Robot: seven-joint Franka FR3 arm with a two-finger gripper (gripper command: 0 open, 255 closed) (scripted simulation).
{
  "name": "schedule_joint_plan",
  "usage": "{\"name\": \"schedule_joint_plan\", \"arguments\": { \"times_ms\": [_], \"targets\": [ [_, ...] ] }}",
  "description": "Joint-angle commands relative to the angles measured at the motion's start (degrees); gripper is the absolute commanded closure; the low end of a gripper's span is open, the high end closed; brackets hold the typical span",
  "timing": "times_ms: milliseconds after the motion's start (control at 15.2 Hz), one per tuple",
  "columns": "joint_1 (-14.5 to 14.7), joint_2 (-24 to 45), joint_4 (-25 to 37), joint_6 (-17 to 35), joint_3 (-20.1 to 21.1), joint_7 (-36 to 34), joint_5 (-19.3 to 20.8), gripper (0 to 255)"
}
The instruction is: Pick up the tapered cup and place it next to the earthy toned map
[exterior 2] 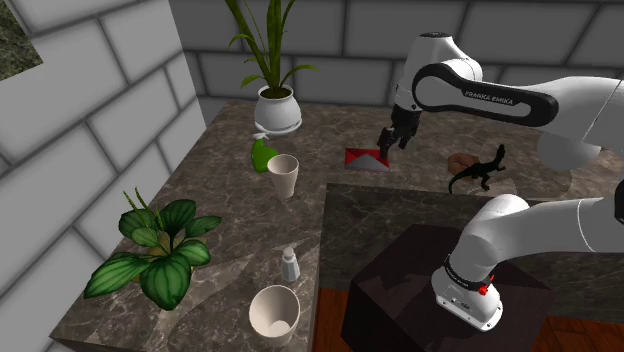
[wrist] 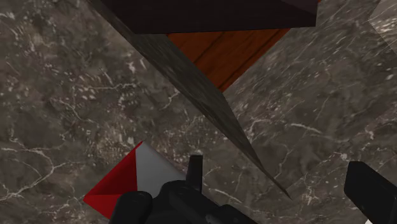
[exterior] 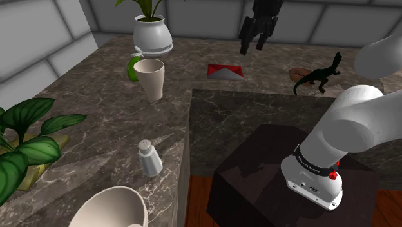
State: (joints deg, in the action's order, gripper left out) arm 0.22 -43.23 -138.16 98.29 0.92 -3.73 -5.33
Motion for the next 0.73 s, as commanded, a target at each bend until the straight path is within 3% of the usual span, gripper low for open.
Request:
{"name": "schedule_joint_plan", "arguments": {
  "times_ms": [0, 660],
  "targets": [
    [0.0, 0.0, 0.0, 0.0, 0.0, 0.0, 0.0, 0],
    [3.0, 21.4, 14.2, 6.1, 5.9, -4.9, -3.1, 0]
  ]
}}
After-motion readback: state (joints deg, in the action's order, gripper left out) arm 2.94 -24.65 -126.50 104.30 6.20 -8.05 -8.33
